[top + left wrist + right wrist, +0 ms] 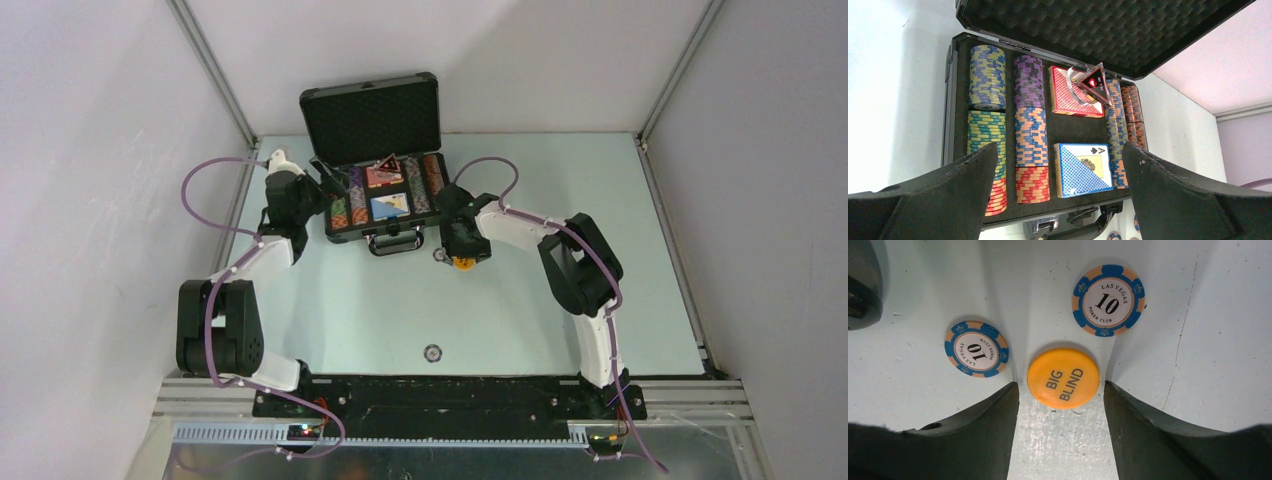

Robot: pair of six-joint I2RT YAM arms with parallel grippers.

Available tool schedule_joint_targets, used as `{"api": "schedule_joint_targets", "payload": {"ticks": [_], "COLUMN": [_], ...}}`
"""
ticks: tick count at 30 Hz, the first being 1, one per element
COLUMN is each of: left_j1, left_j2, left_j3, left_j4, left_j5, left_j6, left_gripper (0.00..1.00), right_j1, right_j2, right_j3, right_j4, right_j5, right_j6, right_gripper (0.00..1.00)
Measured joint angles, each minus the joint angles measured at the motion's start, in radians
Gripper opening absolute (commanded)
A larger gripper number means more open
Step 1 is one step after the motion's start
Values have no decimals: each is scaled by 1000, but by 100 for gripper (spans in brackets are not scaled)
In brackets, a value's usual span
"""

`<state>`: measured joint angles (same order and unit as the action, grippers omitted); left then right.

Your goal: Pack up texas hold em set

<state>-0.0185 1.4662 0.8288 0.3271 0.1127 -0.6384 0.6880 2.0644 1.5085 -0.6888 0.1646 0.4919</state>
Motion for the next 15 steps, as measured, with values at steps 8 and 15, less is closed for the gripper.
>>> {"api": "schedule_joint_targets", "payload": {"ticks": [8,15], "left_j1": [0,0], "left_j2": [0,0], "left_j3": [0,0], "left_j4": [0,0], "left_j5": [0,0], "left_j6": [0,0], "left_gripper": [98,98], "right_j1": [-14,-16], "right_j2": [0,0], "right_j3": [0,1], "right_j4": [10,10], "right_j5": [1,3], "right_j6": [-6,-16], "right_gripper": [56,48]}}
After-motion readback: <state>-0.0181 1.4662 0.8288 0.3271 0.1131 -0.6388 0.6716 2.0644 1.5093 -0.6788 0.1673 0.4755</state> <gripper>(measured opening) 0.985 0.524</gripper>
